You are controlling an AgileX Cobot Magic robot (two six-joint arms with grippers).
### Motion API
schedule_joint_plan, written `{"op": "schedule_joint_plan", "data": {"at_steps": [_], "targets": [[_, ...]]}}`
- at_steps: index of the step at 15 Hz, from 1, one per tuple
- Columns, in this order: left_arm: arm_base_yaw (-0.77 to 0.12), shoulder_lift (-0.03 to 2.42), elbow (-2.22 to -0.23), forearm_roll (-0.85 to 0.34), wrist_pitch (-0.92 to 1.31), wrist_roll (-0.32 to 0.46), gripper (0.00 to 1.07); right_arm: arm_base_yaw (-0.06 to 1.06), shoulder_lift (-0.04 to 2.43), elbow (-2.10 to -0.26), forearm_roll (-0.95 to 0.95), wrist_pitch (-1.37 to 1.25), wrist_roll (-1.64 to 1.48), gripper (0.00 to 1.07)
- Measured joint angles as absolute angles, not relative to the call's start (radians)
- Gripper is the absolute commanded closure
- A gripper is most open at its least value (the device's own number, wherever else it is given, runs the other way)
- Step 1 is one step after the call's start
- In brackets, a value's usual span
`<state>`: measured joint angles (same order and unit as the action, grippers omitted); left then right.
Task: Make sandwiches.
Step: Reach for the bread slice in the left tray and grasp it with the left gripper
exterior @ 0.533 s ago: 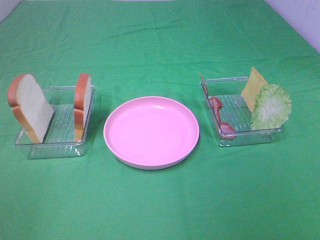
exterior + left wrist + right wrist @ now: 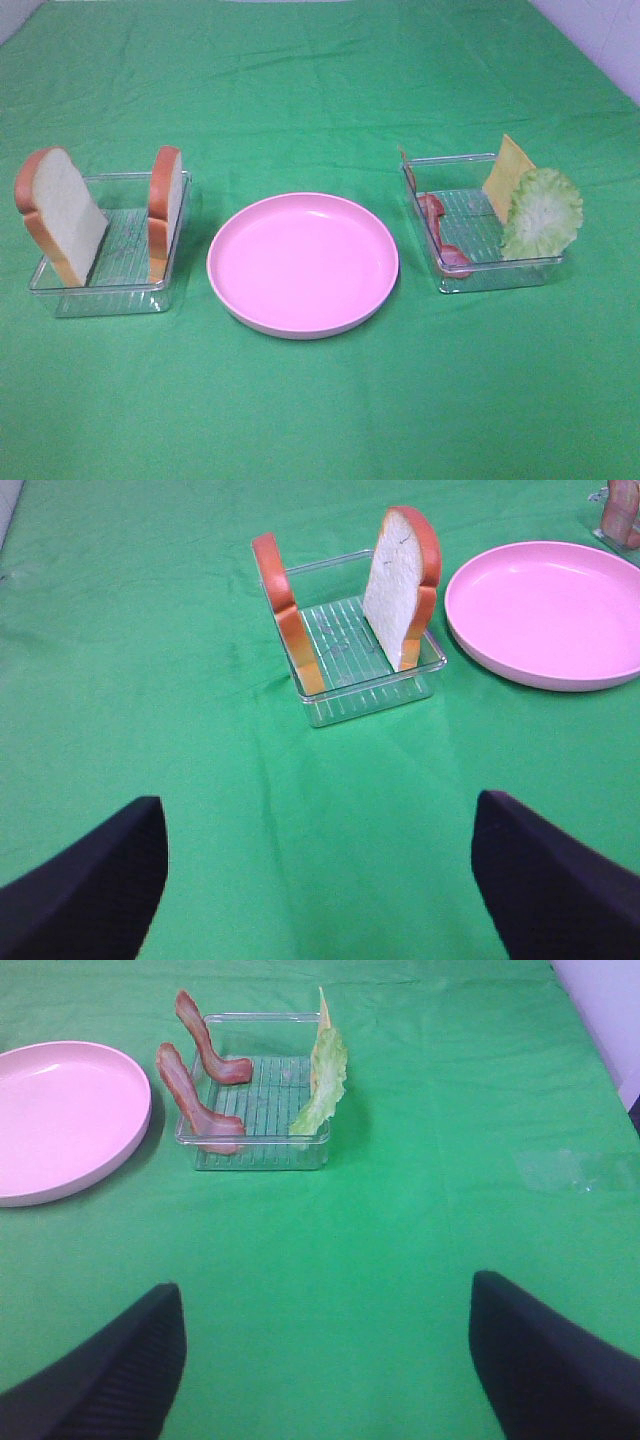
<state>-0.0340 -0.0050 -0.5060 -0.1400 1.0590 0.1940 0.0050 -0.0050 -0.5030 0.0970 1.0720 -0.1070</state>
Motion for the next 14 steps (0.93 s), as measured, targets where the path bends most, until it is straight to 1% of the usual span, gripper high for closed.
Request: {"op": "schedule_joint_plan", "data": {"at_steps": [14], "targets": [[-0.034,-0.005,-0.506,-0.140,1.059,0.194,0.27,0.005,-0.005,-0.503,0.097,1.072,-0.107,0.33]]}}
